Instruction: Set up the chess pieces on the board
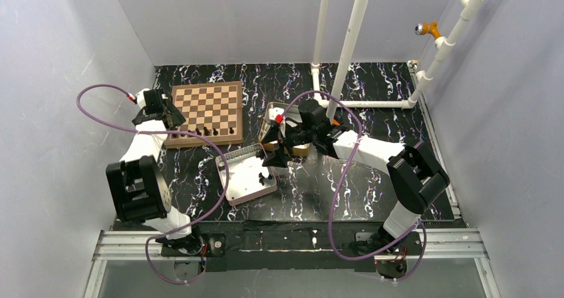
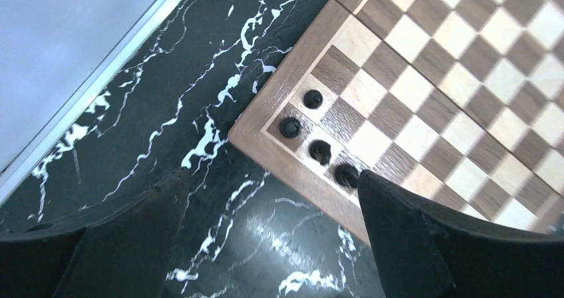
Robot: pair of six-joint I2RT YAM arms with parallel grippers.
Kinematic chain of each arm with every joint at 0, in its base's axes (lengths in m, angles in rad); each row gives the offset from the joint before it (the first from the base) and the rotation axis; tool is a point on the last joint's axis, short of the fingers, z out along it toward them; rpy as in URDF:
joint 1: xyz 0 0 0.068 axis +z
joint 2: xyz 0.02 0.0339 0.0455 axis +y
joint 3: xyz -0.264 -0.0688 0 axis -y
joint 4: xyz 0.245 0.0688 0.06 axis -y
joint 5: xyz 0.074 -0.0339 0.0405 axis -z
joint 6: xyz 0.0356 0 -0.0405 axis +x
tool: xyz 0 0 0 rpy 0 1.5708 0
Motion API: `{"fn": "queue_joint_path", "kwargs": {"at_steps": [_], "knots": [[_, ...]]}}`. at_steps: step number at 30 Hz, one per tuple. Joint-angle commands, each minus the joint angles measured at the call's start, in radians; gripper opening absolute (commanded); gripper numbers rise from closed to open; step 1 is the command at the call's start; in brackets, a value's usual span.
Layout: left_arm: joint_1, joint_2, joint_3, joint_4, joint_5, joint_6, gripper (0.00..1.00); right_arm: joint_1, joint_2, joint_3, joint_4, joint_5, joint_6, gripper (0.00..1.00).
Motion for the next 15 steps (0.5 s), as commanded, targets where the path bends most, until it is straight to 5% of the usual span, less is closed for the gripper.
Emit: {"fn": "queue_joint_path", "kwargs": {"at_steps": [1, 8, 15], "knots": [[0.009, -0.186, 0.025, -0.169, 0.038, -0.014, 0.98, -0.006, -0.027, 0.054, -0.067, -0.043, -0.126, 0.94], [0.015, -0.403, -0.001, -0.28, 0.385, -0.1, 0.98, -0.006, -0.032, 0.073, -0.176, -0.09, -0.268, 0.94], [0.011, -0.488, 0.002, -0.378, 0.57, -0.116, 0.98, -0.006, -0.041, 0.078, -0.25, -0.127, -0.35, 0.94]]}}
